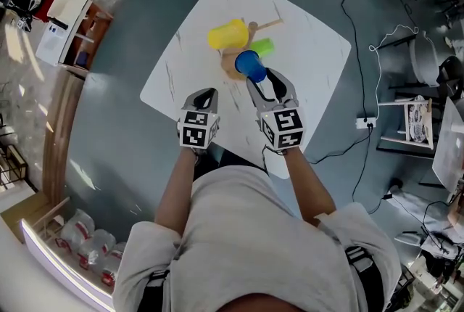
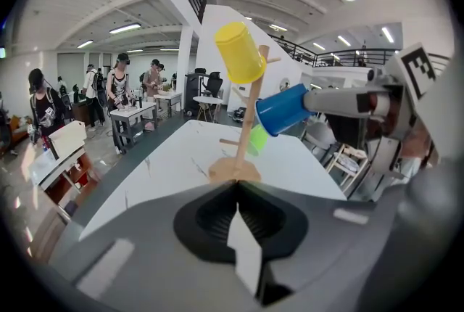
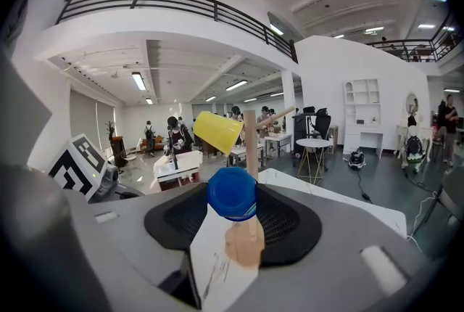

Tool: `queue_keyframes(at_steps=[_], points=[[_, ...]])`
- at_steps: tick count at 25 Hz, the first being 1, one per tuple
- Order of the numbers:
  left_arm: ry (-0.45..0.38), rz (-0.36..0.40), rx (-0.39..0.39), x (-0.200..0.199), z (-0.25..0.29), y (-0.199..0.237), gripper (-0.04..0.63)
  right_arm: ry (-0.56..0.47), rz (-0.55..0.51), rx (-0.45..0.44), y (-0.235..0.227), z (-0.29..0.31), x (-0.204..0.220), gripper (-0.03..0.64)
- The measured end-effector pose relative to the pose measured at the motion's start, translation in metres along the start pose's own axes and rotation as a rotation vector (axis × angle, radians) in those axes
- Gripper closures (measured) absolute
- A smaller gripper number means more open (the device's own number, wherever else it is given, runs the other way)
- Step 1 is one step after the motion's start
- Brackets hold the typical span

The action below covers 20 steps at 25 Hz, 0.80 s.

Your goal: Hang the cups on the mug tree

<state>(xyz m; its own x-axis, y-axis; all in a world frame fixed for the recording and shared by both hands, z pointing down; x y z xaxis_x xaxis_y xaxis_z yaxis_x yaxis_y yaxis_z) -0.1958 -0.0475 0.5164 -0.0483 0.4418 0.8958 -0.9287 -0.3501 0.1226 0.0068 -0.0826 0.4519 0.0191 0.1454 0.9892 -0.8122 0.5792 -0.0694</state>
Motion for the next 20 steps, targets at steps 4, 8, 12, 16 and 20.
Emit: queue_keyframes(at_steps=[4, 8, 12, 16, 20], points=[[0.001, -0.001, -0.007, 0.003, -0.001, 0.0, 0.592, 0.016, 0.001, -0.002, -0.002, 0.003, 0.006, 0.402], [0.005, -0.009, -0.024, 0.005, -0.005, 0.003, 0.592, 0.022, -0.005, -0.003, -0.001, 0.005, 0.006, 0.402], [0.003, -0.011, -0.028, 0.005, -0.005, 0.006, 0.592, 0.036, -0.005, 0.0, 0.0, 0.009, 0.007, 0.402], [0.007, -0.012, -0.028, 0.008, -0.008, 0.007, 0.592, 0.046, 0.002, 0.007, 0.003, 0.009, 0.01, 0.402], [0.005, -0.015, -0.03, 0.01, -0.011, 0.01, 0.592, 0.051, -0.001, 0.01, 0.006, 0.009, 0.011, 0.402]])
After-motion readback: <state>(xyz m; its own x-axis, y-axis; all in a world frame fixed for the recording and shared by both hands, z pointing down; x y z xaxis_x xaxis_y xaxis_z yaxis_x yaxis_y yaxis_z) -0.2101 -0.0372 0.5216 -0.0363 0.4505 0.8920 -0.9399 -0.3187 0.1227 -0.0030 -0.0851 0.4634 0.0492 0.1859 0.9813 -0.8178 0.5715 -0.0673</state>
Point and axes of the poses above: the fingertips, and each gripper's own axes: z forward along the fingers, y to its left, x out of its underside, the point moved 10 cm from there along -z, backward along the fingers, and after that the axes turned 14 degrees about -y, right-handed, at the moved point
